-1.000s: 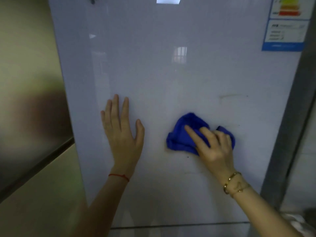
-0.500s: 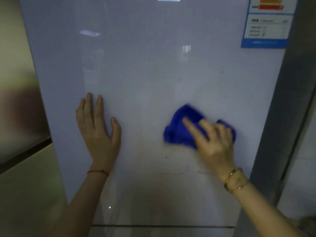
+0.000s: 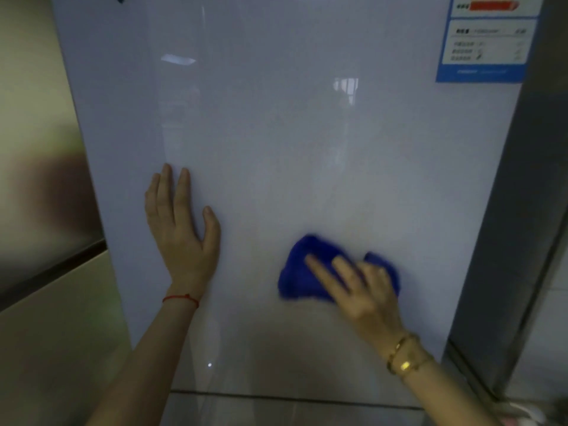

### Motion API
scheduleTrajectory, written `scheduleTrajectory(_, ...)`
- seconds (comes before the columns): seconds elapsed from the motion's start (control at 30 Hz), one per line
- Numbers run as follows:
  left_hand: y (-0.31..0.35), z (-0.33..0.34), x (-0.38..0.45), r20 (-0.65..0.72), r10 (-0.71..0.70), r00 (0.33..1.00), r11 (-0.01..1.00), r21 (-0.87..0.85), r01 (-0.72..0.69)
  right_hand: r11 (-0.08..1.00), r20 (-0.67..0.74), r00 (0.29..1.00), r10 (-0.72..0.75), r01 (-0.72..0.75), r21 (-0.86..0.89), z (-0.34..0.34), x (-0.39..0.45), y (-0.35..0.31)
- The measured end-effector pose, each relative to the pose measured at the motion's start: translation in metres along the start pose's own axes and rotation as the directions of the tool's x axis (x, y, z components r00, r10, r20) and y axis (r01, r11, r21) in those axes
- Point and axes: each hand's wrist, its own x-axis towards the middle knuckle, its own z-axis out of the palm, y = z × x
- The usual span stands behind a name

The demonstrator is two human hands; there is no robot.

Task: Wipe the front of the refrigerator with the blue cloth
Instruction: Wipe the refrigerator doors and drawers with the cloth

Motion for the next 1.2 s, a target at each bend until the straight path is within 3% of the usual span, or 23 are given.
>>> scheduleTrajectory(0.1, 0.000, 0.000, 0.001, 0.006, 0.001, 1.000, 1.000, 0.001, -0.001, 0.937, -0.170, 0.922, 0.348, -0.344, 0.056, 0.002, 0.057, 0.034)
scheduleTrajectory(0.17, -0.001, -0.001, 0.000, 0.008, 0.004, 1.000, 1.000, 0.005, -0.004, 0.899, -0.209, 0.875, 0.436, -0.435, 0.055, 0.008, 0.077, 0.023)
scheduleTrajectory(0.27, -0.002, 0.000, 0.001, 0.005, 0.013, 1.000, 1.000, 0.002, -0.013, 0.990, -0.098, 0.986, 0.137, -0.139, -0.012, 0.012, 0.035, -0.032)
scheduleTrajectory(0.33, -0.002, 0.000, 0.001, 0.011, 0.022, 1.000, 1.000, 0.004, -0.022, 0.998, 0.010, 0.998, -0.069, 0.068, 0.008, 0.008, -0.027, -0.057)
scheduleTrajectory(0.37, -0.002, 0.000, 0.001, 0.013, 0.022, 1.000, 1.000, 0.009, -0.022, 0.996, 0.061, 0.994, -0.085, 0.083, 0.032, 0.003, -0.052, -0.058)
scheduleTrajectory(0.43, -0.002, -0.001, 0.000, 0.016, 0.015, 1.000, 1.000, 0.009, -0.015, 0.999, 0.101, 0.994, 0.044, -0.044, 0.005, -0.007, -0.075, -0.037)
scheduleTrajectory(0.5, -0.002, -0.001, 0.000, 0.018, 0.014, 1.000, 1.000, 0.005, -0.014, 0.963, 0.015, 0.963, 0.268, -0.267, -0.041, -0.014, -0.065, 0.002)
scheduleTrajectory(0.57, -0.002, -0.001, 0.001, 0.018, 0.015, 1.000, 1.000, 0.005, -0.015, 0.854, -0.106, 0.849, 0.517, -0.520, 0.002, -0.012, -0.038, 0.040)
scheduleTrajectory(0.6, -0.002, 0.000, 0.000, 0.018, 0.014, 1.000, 1.000, 0.005, -0.014, 0.812, -0.129, 0.803, 0.582, -0.583, 0.036, -0.009, -0.027, 0.046)
scheduleTrajectory(0.63, -0.002, 0.000, 0.000, 0.018, 0.013, 1.000, 1.000, 0.006, -0.013, 0.809, -0.126, 0.800, 0.586, -0.585, 0.050, -0.007, -0.023, 0.040)
scheduleTrajectory(0.73, -0.003, 0.000, 0.000, 0.013, 0.013, 1.000, 1.000, 0.009, -0.013, 0.952, -0.018, 0.952, 0.305, -0.305, 0.001, -0.002, -0.054, -0.010)
scheduleTrajectory(0.8, -0.003, 0.000, 0.000, 0.010, 0.014, 1.000, 1.000, 0.006, -0.014, 0.990, 0.076, 0.987, 0.140, -0.140, -0.014, -0.006, -0.076, -0.020)
scheduleTrajectory(0.83, -0.002, 0.000, 0.000, 0.006, 0.014, 1.000, 1.000, 0.008, -0.014, 0.992, 0.094, 0.988, 0.125, -0.124, -0.016, -0.008, -0.070, -0.011)
scheduleTrajectory(0.9, -0.002, 0.000, 0.000, 0.002, 0.015, 1.000, 1.000, 0.011, -0.015, 0.975, 0.005, 0.975, 0.223, -0.223, -0.004, -0.007, -0.029, 0.014)
scheduleTrajectory(1.0, -0.003, 0.000, 0.001, 0.001, 0.018, 1.000, 1.000, 0.013, -0.018, 0.861, -0.164, 0.846, 0.508, -0.497, 0.109, -0.001, 0.068, 0.052)
scheduleTrajectory(1.07, -0.003, 0.000, 0.000, 0.005, 0.014, 1.000, 1.000, 0.008, -0.014, 0.838, -0.196, 0.815, 0.545, -0.534, 0.108, 0.005, 0.099, 0.046)
scheduleTrajectory(1.13, -0.004, -0.001, 0.000, 0.007, 0.007, 1.000, 1.000, 0.006, -0.007, 0.930, -0.134, 0.920, 0.367, -0.361, 0.068, 0.008, 0.078, 0.010)
scheduleTrajectory(1.2, -0.003, -0.001, 0.000, 0.013, 0.007, 1.000, 1.000, 0.004, -0.007, 0.997, 0.000, 0.998, 0.061, -0.061, 0.050, 0.007, 0.018, -0.028)
